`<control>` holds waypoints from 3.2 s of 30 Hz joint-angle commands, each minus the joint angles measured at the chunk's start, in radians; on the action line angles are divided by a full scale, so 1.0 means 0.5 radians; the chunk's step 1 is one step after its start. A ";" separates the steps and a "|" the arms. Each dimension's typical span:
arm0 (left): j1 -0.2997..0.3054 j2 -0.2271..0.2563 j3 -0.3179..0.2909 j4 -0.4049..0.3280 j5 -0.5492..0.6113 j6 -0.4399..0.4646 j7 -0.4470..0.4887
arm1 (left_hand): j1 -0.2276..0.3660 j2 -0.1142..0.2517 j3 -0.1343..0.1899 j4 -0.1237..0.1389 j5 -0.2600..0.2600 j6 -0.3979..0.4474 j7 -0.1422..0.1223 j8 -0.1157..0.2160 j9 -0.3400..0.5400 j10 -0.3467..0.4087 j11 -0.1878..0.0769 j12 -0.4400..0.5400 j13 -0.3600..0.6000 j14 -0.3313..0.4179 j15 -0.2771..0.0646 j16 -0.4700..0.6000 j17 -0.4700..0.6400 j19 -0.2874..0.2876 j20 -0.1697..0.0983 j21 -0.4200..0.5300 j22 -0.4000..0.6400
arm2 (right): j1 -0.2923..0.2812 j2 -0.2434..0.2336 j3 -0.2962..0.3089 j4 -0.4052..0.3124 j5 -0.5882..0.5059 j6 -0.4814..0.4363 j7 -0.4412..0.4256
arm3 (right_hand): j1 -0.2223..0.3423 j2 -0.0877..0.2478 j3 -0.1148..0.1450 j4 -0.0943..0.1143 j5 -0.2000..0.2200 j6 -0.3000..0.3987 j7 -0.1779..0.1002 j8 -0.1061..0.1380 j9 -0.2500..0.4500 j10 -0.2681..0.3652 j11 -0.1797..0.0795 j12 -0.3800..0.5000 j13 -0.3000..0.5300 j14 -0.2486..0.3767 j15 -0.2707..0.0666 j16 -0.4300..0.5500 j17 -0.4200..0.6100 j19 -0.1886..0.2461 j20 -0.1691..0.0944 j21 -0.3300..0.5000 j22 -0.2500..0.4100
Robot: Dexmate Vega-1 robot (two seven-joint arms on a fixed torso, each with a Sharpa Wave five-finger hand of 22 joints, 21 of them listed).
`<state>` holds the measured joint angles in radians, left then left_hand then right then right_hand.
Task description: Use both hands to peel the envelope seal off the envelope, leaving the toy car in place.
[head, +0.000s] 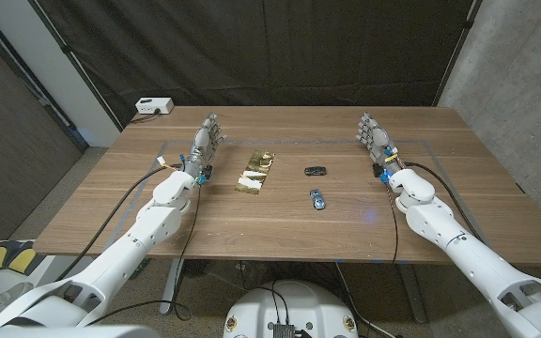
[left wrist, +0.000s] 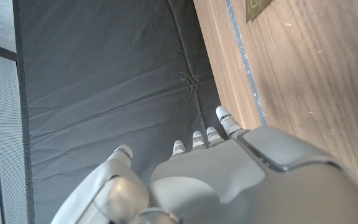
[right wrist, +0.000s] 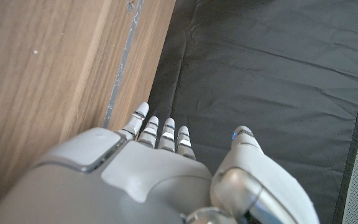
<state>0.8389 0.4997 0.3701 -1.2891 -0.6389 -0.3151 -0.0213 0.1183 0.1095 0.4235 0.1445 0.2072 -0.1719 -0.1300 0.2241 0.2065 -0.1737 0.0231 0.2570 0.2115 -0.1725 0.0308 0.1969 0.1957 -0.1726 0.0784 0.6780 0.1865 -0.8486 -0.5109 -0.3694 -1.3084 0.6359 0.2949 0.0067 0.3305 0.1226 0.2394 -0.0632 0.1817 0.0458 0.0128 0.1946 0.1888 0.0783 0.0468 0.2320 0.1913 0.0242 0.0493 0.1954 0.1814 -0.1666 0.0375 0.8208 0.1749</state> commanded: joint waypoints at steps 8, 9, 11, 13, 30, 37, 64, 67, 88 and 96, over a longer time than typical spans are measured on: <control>-0.013 -0.022 0.002 0.023 0.056 -0.075 0.044 | -0.010 -0.090 0.059 0.018 -0.042 -0.444 -0.040 -0.061 0.017 -0.336 0.040 0.010 0.035 -0.389 0.029 -0.024 0.048 -0.485 0.025 -0.016 0.016 | -0.004 -0.008 -0.023 -0.019 -0.097 0.023 -0.077 | 0.038 -0.029 0.096 -0.076 0.011 -0.008 0.002 -0.014 0.012 0.014 -0.005 -0.003 0.021 0.062 -0.016 0.002 0.034 0.078 0.004 -0.054 0.016; -0.015 -0.023 0.002 0.024 0.055 -0.075 0.042 | -0.014 -0.092 0.056 0.019 -0.041 -0.456 -0.044 -0.065 0.016 -0.339 0.042 0.008 0.034 -0.397 0.022 -0.025 0.048 -0.486 0.022 -0.016 0.016 | -0.006 -0.012 -0.025 -0.021 -0.105 0.027 -0.080 | 0.037 -0.029 0.096 -0.076 0.011 -0.010 0.002 -0.014 0.012 0.013 -0.005 -0.003 0.021 0.062 -0.015 0.002 0.034 0.078 0.004 -0.054 0.016; -0.017 -0.027 0.003 0.028 0.052 -0.078 0.037 | -0.022 -0.095 0.050 0.020 -0.038 -0.463 -0.046 -0.066 0.014 -0.348 0.036 0.004 0.032 -0.408 0.018 -0.025 0.047 -0.490 0.014 -0.019 0.017 | -0.018 -0.018 -0.023 -0.046 -0.119 0.015 -0.112 | 0.030 -0.033 0.092 -0.074 0.010 -0.017 0.004 -0.015 0.011 0.010 -0.002 -0.005 0.020 0.050 -0.012 -0.002 0.034 0.074 0.004 -0.058 0.016; -0.019 -0.028 0.005 0.032 0.054 -0.081 0.035 | -0.028 -0.098 0.045 0.021 -0.037 -0.467 -0.048 -0.066 0.013 -0.347 0.025 0.003 0.031 -0.412 0.018 -0.024 0.047 -0.494 0.014 -0.021 0.017 | -0.027 -0.030 -0.028 -0.068 -0.145 0.010 -0.135 | 0.023 -0.038 0.088 -0.072 0.008 -0.017 0.003 -0.014 0.010 0.011 0.004 -0.005 0.019 0.039 -0.006 -0.005 0.033 0.065 0.007 -0.064 0.016; 0.027 0.009 -0.002 -0.056 0.077 -0.020 0.113 | -0.064 -0.103 0.016 0.021 -0.021 -0.433 -0.041 -0.043 0.002 -0.289 0.067 0.020 0.020 -0.355 0.055 0.011 0.040 -0.455 0.055 -0.010 0.019 | -0.097 -0.146 -0.096 -0.339 -0.519 -0.092 -0.423 | 0.032 -0.054 0.094 -0.099 0.009 0.102 0.006 0.032 0.007 0.120 0.039 0.032 0.013 0.095 0.019 0.014 0.017 0.088 0.017 -0.083 0.017; 0.034 0.047 -0.004 -0.127 0.061 0.070 0.124 | -0.069 -0.107 0.004 0.007 -0.009 -0.361 -0.037 -0.017 -0.006 -0.190 0.085 0.055 0.015 -0.254 0.081 0.041 0.034 -0.392 0.082 0.009 0.017 | -0.084 -0.165 -0.137 -0.392 -0.690 -0.132 -0.514 | 0.037 -0.054 0.098 -0.105 0.010 0.127 -0.002 0.038 0.007 0.139 0.043 0.038 0.012 0.103 0.019 0.014 0.015 0.094 0.016 -0.087 0.017; 0.006 0.517 0.160 -0.832 0.793 0.822 0.532 | 0.384 -0.266 0.061 -0.376 -0.017 0.096 0.044 0.114 -0.014 0.128 -0.040 0.110 0.003 0.030 0.025 0.065 -0.001 -0.254 0.076 -0.036 0.000 | -0.074 -0.185 -0.326 -0.575 -1.322 -0.439 -0.823 | 0.056 -0.056 0.114 -0.128 0.015 0.183 -0.040 0.046 0.006 0.193 0.016 0.051 0.009 0.146 0.005 0.021 0.010 0.101 0.039 -0.107 0.017; 0.002 0.561 0.201 -0.963 0.970 1.023 0.645 | 0.461 -0.304 0.059 -0.436 -0.018 0.276 0.092 0.166 -0.013 0.220 -0.043 0.134 0.005 0.080 0.034 0.074 0.007 -0.338 0.098 -0.089 0.004 | -0.072 -0.176 -0.330 -0.562 -1.327 -0.427 -0.824 | 0.057 -0.056 0.115 -0.130 0.015 0.189 -0.041 0.047 0.006 0.200 0.016 0.053 0.009 0.150 0.002 0.022 0.009 0.103 0.044 -0.108 0.018; -0.137 0.833 0.387 -1.446 1.543 1.641 0.392 | 0.651 -0.353 0.068 -0.551 0.005 0.550 0.063 0.228 -0.010 0.194 -0.065 0.128 0.038 -0.051 0.065 0.019 0.035 -0.450 0.164 -0.162 0.018 | -0.074 -0.149 -0.344 -0.578 -1.330 -0.404 -0.806 | 0.036 -0.057 0.113 -0.122 0.012 0.218 -0.055 0.047 0.006 0.236 0.013 0.061 0.008 0.175 0.011 0.028 0.016 0.114 0.058 -0.119 0.019; -0.258 1.019 0.424 -1.587 1.577 1.652 -0.049 | 0.714 -0.340 0.077 -0.565 0.012 0.584 0.055 0.220 -0.008 0.123 -0.031 0.096 0.048 -0.128 0.090 0.012 0.040 -0.455 0.175 -0.176 0.020 | -0.121 -0.137 -0.347 -0.615 -1.332 -0.385 -0.826 | 0.031 -0.056 0.114 -0.120 0.012 0.227 -0.057 0.047 0.006 0.242 0.012 0.062 0.008 0.186 0.014 0.030 0.017 0.118 0.059 -0.122 0.019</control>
<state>0.7756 0.8981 0.5505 -1.9778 0.0964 0.4626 0.1698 0.4616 -0.0628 0.4563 -0.1320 0.2091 0.1111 -0.0999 0.3328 0.1979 -0.1059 0.0070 0.3093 0.2304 -0.1714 0.0700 0.1993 0.2120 -0.1715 0.1613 0.5878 0.1937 -0.8864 -0.5864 -0.5394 -1.5945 -0.0267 0.0925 -0.3979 0.3450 0.0951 0.2925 -0.1228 0.1846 0.1448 -0.0158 0.2111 0.1909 0.1890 0.0549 0.2593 0.1956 0.1059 0.0539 0.2006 0.1887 -0.1093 0.0590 0.7617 0.1791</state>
